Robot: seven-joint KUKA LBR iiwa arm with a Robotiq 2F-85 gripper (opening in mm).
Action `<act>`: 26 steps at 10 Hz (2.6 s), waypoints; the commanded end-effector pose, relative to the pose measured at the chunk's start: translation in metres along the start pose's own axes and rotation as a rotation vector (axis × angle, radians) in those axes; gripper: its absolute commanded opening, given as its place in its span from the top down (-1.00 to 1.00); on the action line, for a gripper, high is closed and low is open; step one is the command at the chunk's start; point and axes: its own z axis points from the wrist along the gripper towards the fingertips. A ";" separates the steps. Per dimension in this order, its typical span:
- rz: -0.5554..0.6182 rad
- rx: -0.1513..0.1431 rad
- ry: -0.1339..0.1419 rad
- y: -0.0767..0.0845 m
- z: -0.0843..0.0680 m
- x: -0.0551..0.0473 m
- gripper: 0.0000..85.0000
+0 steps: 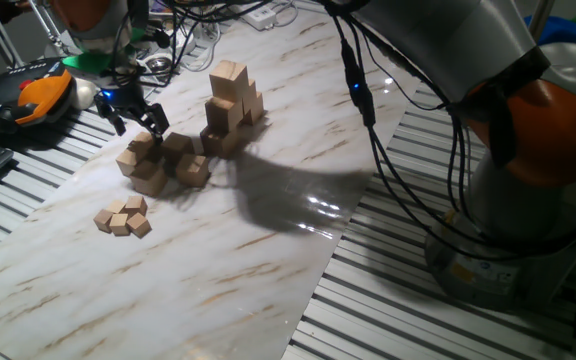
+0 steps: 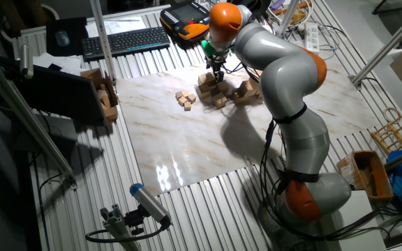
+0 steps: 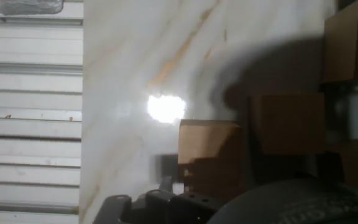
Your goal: Stack the blocks into a pyramid shape
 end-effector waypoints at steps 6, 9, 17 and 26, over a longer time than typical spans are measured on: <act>-0.035 0.024 -0.031 -0.001 0.002 0.001 -1.00; 0.053 0.063 -0.014 0.003 0.008 -0.001 -0.60; 0.137 0.001 -0.018 0.008 0.012 0.004 -1.00; 0.134 0.004 -0.007 0.013 0.032 0.001 -1.00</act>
